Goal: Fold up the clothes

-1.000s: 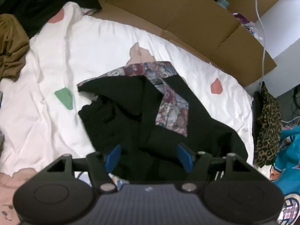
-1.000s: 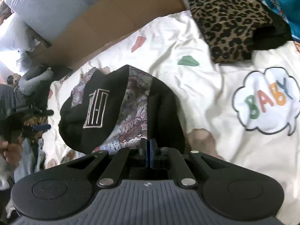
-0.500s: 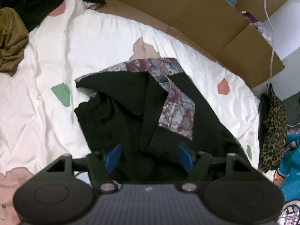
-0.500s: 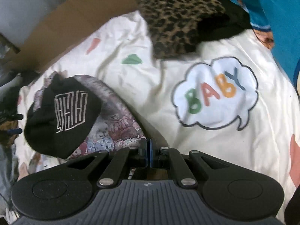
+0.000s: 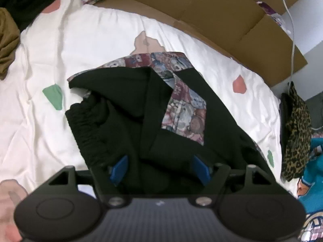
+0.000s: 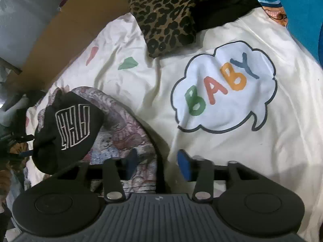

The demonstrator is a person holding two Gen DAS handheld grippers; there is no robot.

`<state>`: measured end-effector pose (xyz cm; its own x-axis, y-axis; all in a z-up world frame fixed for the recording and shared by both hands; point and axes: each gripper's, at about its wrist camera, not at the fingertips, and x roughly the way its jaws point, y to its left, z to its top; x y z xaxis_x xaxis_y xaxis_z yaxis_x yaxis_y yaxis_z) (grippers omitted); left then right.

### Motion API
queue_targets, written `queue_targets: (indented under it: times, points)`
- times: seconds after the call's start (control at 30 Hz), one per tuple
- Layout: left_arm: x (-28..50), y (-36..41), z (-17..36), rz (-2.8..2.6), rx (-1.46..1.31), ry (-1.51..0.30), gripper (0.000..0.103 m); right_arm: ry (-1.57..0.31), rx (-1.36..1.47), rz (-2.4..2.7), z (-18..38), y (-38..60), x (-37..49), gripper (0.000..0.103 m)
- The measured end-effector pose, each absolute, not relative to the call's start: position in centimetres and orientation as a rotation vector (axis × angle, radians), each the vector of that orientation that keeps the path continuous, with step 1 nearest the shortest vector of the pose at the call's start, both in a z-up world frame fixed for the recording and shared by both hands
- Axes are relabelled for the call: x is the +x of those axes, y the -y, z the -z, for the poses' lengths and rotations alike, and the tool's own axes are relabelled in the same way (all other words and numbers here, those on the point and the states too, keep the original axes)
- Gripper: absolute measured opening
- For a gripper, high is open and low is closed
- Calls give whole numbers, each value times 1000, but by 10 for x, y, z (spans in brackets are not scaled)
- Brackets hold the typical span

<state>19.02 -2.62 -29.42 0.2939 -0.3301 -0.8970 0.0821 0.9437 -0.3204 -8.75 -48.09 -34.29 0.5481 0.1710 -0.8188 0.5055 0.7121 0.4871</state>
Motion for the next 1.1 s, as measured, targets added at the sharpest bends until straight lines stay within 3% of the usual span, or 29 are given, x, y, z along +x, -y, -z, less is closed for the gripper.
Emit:
queue_targets:
  times: [0.2, 0.23, 0.27, 0.3, 1.1]
  points:
    - [192, 33, 294, 282, -203, -1236, 75, -1091, 795, 187, 360, 469, -78, 52]
    - [193, 34, 294, 282, -204, -1237, 75, -1107, 786, 176, 363, 466, -77, 43]
    - [194, 34, 295, 283, -204, -1238, 75, -1115, 783, 169, 365, 464, -77, 19]
    - [195, 35, 295, 286, -206, -1237, 75, -1122, 784, 166, 367, 464, -77, 7]
    - [203, 72, 305, 353, -96, -1219, 76, -1185, 647, 271, 369, 483, -97, 6]
